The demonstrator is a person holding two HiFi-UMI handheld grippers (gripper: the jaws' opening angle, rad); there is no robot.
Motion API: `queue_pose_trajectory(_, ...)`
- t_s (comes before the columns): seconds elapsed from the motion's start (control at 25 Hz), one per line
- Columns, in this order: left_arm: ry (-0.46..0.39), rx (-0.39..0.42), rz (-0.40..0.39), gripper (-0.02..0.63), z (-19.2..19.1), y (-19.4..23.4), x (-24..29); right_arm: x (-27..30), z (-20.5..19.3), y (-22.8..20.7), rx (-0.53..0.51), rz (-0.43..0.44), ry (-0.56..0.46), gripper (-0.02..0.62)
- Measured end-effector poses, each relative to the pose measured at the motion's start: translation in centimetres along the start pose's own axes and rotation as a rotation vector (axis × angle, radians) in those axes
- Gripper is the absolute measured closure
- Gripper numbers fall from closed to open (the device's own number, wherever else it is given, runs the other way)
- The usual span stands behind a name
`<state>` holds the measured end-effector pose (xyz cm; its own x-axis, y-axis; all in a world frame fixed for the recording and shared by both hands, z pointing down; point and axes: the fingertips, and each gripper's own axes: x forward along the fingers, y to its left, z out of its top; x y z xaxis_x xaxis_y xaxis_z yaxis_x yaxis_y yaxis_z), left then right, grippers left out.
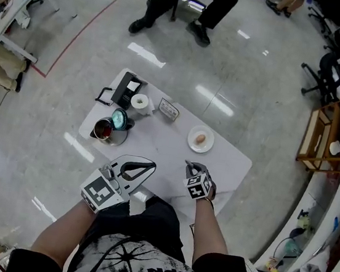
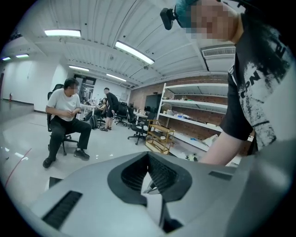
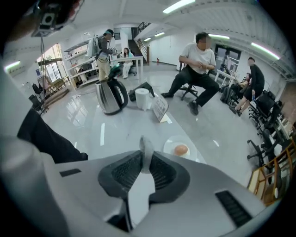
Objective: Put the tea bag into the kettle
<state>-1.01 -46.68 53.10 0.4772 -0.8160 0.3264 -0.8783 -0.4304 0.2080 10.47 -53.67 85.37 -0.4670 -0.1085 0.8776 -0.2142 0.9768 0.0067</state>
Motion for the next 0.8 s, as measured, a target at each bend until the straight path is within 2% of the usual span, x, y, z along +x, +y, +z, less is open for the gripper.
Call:
queue_pose_trajectory(0.24,-0.081,0.046,0.000,0.600,1.2,2.5,-7.0,-5.2,10.5,4.6,-0.019,-0.029,-0.182,0.531)
queue_pose_trajectory(0.48,-0.155,0.086,0.027,0.600,2.2,6.6,-14.8,-10.1,21.6,10.3,0.117,-0.024,-0.457,0.531)
queue_pose_trajectory(0.68,-0.228,0.078,0.097,0.600,2.3,10.0,-21.3,-13.9,30.2,14.6,0.081,0.016,-0.665,0.532)
queue_pose_trajectory(0.8,-0.255,0.080,0.132,0.600,1.5,11.3,-24.5,-16.1,34.6,16.9,0.025,0.046,-0.768,0.532)
